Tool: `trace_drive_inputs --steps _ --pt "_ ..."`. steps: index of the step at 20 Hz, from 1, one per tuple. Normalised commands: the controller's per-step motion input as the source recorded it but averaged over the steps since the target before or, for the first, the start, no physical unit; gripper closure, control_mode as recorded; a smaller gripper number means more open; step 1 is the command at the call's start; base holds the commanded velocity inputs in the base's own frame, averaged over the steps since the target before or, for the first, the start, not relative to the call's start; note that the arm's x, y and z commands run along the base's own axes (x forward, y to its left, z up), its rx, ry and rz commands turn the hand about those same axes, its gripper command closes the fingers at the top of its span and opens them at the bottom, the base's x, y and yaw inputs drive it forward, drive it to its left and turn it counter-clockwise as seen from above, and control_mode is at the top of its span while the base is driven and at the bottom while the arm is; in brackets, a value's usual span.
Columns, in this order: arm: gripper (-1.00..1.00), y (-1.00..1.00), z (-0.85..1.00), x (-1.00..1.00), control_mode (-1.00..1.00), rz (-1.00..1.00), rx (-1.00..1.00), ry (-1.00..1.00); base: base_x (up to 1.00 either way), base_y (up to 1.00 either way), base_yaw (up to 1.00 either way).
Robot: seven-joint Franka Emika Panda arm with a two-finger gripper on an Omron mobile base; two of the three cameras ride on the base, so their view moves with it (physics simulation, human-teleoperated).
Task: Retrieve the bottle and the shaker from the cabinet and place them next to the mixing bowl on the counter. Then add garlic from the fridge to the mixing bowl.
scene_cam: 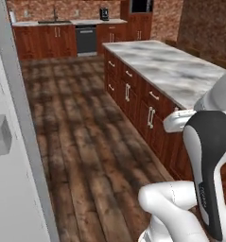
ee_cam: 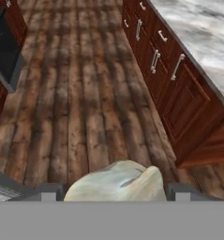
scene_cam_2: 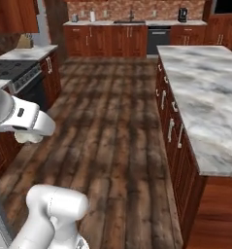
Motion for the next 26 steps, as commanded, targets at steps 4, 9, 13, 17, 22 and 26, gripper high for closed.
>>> trace_drive_inputs --steps 4,9,13,17,22,26 --pt "1.0 0.0 0.0 0.0 1.0 0.0 0.0 0.0 1.0 -0.62 0.22" --pt "1.0 0.0 0.0 0.0 1.0 0.0 0.0 0.0 1.0 0.1 0.3" --pt "1.0 0.0 0.0 0.0 1.0 0.0 0.0 0.0 1.0 0.24 0.39" --pt "1.0 0.0 0.0 0.0 1.0 0.0 0.0 0.0 1.0 0.06 0.53" --pt "1.0 0.0 0.0 0.0 1.0 0.0 0.0 0.0 0.95 0.01 0.67" --pt "1.0 0.0 0.0 0.0 1.0 0.0 0.0 0.0 0.68 0.0 0.8"
